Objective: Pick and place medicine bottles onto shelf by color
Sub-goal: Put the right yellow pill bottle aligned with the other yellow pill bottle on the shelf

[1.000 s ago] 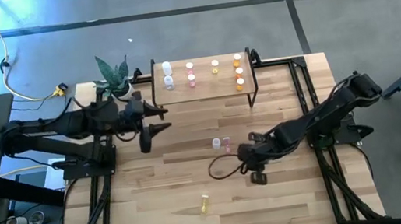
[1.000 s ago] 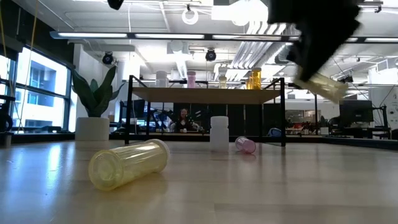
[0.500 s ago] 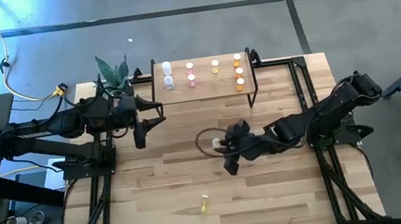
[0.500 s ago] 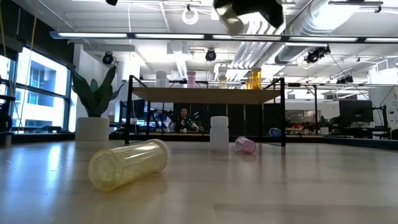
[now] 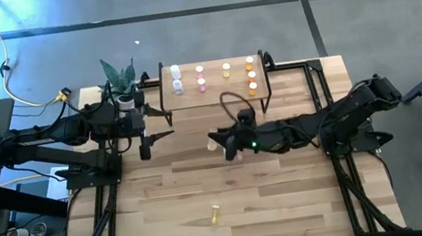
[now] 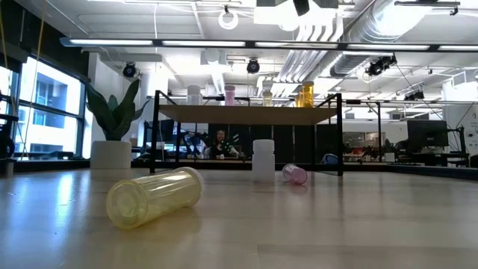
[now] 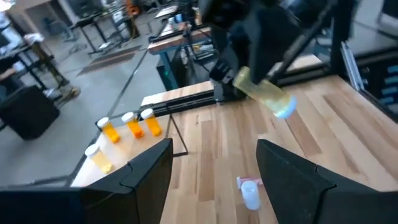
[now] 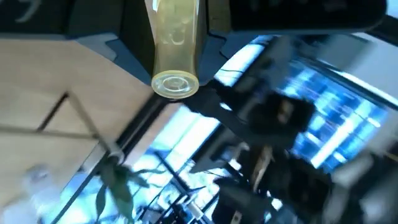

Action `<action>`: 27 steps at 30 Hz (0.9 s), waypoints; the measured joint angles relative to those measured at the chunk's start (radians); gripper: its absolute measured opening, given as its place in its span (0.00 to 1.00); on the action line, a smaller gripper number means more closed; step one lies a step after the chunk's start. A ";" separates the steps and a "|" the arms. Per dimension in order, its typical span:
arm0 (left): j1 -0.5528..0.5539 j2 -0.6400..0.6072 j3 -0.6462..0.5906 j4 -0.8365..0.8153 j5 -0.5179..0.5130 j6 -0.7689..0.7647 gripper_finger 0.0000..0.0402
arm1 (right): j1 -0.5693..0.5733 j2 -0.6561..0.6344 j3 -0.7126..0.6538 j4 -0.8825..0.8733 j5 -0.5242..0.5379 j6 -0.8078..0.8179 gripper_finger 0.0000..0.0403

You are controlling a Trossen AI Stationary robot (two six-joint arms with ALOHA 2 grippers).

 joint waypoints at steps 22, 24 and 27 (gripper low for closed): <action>-0.176 0.067 0.000 0.044 0.013 0.462 0.55 | -0.103 0.000 0.000 0.010 -0.447 1.106 0.18; -0.196 0.091 0.000 0.065 -0.007 0.497 0.55 | -0.115 0.000 0.000 0.008 -0.488 1.146 0.18; -0.225 0.135 0.000 0.124 -0.076 0.533 0.55 | -0.134 0.000 0.000 0.010 -0.568 1.165 0.18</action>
